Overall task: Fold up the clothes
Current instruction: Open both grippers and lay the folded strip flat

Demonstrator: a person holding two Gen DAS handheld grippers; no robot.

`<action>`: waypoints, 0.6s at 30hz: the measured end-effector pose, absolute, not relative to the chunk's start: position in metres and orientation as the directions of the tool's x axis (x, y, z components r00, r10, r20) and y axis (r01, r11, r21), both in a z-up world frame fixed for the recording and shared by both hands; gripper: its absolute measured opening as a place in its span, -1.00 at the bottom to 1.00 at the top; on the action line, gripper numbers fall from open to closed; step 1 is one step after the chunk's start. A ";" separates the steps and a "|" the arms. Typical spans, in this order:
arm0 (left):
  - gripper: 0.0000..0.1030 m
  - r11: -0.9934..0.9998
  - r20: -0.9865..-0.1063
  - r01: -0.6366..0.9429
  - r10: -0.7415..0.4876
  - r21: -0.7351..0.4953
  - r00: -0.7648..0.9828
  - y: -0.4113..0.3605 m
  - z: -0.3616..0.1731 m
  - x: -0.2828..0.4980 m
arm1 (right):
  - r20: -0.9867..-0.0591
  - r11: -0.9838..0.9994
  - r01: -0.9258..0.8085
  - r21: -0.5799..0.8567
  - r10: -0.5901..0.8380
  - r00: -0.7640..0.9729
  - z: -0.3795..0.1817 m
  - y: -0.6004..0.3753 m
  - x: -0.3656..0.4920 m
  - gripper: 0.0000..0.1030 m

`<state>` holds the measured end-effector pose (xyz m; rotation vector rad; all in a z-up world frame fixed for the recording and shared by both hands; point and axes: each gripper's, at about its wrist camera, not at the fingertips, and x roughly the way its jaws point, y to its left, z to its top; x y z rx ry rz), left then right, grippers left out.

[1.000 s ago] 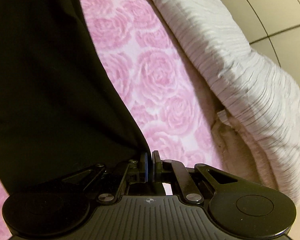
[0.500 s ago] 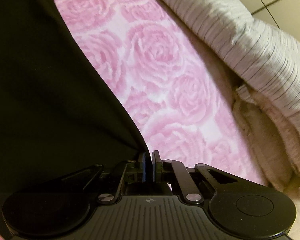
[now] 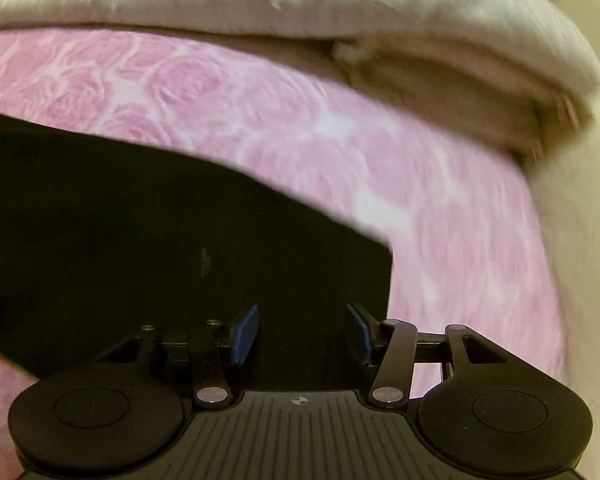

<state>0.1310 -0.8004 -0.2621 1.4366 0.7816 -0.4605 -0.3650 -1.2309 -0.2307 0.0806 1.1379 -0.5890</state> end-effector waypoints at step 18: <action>-0.09 0.059 -0.730 0.740 0.234 0.670 0.642 -0.730 -0.229 0.023 | -0.836 0.793 0.608 -0.035 -0.357 0.416 -0.199 -1.215 -0.431 0.00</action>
